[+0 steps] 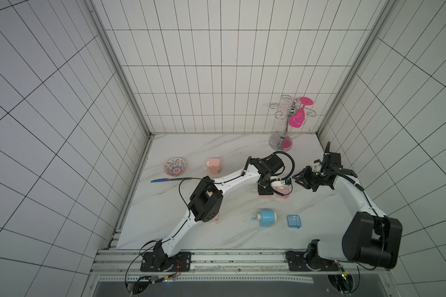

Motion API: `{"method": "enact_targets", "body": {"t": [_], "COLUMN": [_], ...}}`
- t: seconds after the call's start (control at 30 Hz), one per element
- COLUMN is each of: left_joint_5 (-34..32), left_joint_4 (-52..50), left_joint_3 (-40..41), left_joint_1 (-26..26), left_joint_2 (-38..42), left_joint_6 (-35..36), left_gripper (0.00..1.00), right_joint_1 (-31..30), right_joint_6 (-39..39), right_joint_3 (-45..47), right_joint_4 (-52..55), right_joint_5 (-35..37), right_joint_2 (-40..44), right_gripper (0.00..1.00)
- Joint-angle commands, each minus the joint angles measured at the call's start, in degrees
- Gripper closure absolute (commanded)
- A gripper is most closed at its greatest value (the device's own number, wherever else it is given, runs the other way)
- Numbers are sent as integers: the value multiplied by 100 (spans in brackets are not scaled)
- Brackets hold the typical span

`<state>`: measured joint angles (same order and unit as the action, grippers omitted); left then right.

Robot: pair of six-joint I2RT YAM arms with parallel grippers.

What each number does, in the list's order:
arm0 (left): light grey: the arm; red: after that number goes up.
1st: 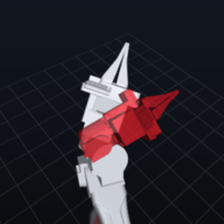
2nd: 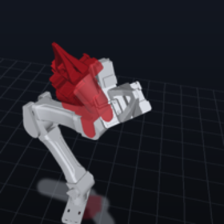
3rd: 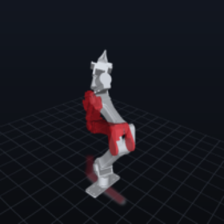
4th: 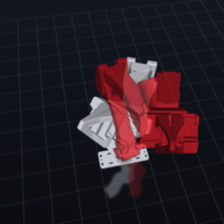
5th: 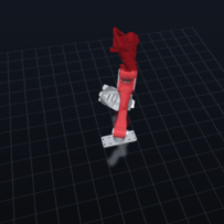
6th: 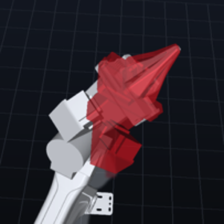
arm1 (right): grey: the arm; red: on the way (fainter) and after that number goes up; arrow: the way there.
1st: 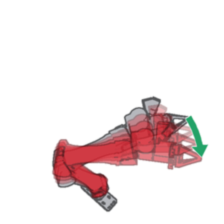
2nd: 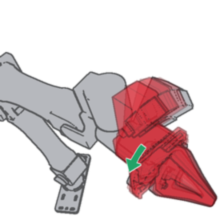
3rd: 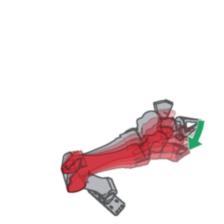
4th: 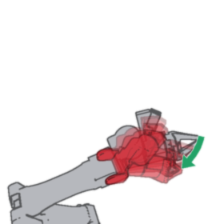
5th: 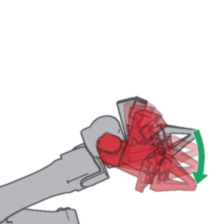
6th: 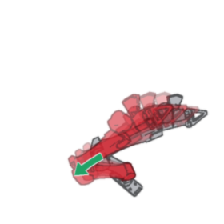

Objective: Put the tray back into the pencil sharpener
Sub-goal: Move the pencil sharpener to the center of the board.

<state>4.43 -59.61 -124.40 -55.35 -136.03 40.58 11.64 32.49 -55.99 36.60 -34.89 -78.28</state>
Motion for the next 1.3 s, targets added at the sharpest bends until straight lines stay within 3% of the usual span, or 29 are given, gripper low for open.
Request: {"method": "enact_targets", "body": {"t": [0.0,0.43,0.67,0.93,1.27], "left_joint_5": [60,-243,-93,-38,-105], "left_joint_4": [-94,-95,43,101,255], "left_joint_3": [-155,-269,-131,-121,24], "left_joint_1": [57,413,612,620,634], "left_joint_2": [-61,204,252,194,276], "left_joint_6": [130,377,457,495,548], "left_gripper": [39,41,41,41,28], "right_joint_1": [56,39,-1,-179,-553], "right_joint_6": [12,12,29,-81,-241], "right_joint_3": [158,246,299,168,-75], "right_joint_4": [-19,16,57,307,513], "right_joint_5": [-53,43,191,695,1299], "right_joint_2": [41,87,-45,-440,-934], "right_gripper": [72,70,64,63,65]}}
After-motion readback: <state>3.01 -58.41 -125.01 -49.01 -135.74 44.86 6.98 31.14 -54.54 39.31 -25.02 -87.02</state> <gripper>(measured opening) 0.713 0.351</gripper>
